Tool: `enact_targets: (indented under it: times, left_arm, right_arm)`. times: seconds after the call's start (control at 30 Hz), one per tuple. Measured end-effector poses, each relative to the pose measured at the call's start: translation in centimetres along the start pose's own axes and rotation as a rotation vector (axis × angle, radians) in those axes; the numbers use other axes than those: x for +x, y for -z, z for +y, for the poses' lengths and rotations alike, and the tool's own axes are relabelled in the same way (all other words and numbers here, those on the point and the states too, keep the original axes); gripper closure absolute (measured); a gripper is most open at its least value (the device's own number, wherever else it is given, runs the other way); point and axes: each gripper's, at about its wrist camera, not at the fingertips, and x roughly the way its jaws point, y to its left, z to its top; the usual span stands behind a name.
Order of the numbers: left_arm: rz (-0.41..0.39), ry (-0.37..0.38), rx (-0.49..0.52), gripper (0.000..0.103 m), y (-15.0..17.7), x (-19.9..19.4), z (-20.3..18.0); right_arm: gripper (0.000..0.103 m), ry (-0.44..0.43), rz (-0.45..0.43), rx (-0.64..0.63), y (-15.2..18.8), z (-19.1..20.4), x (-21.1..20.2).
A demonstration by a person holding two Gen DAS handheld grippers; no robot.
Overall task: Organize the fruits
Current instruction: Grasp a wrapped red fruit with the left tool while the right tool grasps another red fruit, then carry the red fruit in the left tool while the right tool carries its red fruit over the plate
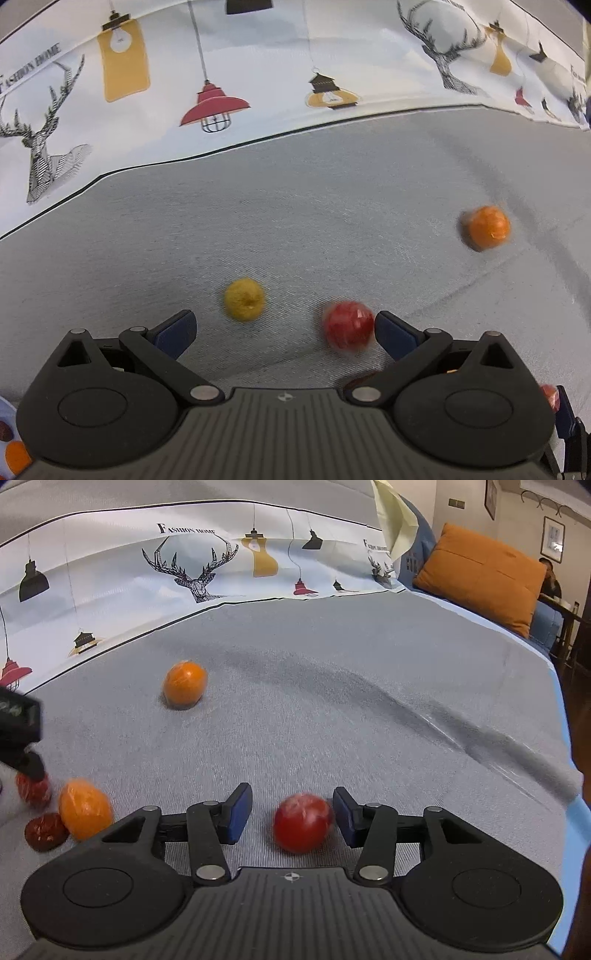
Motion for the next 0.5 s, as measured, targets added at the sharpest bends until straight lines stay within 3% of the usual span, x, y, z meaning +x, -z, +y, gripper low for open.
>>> enact_targets:
  times: [0.1,0.13,0.17,0.2,0.3,0.5]
  left_arm:
    - [-0.025,0.037,0.075,0.025,0.2,-0.6,-0.8]
    - [-0.034,0.061,0.093,0.044,0.3,-0.9,-1.0]
    - [-0.037,0.086,0.104,0.064,0.3,-1.1,-1.2]
    - [-0.036,0.104,0.113,0.075,0.2,-1.2,-1.4]
    - [-0.068,0.089,0.162,0.078,0.6,-1.7,-2.1]
    - [-0.108,0.123,0.190,0.078,2.1,-3.4,-1.1]
  right_arm:
    - [0.053,0.013,0.010,0.024,0.1,-0.4,-0.3]
    - [0.053,0.011,0.011,0.033,0.1,-0.5,-0.3]
    - [0.057,0.007,0.011,0.037,0.1,-0.5,-0.3]
    - [0.073,0.001,0.008,0.042,0.1,-0.6,-0.4]
    - [0.073,-0.034,-0.008,0.108,-0.1,-1.3,-0.6]
    - [0.073,-0.040,-0.012,0.100,0.0,-1.0,-0.4]
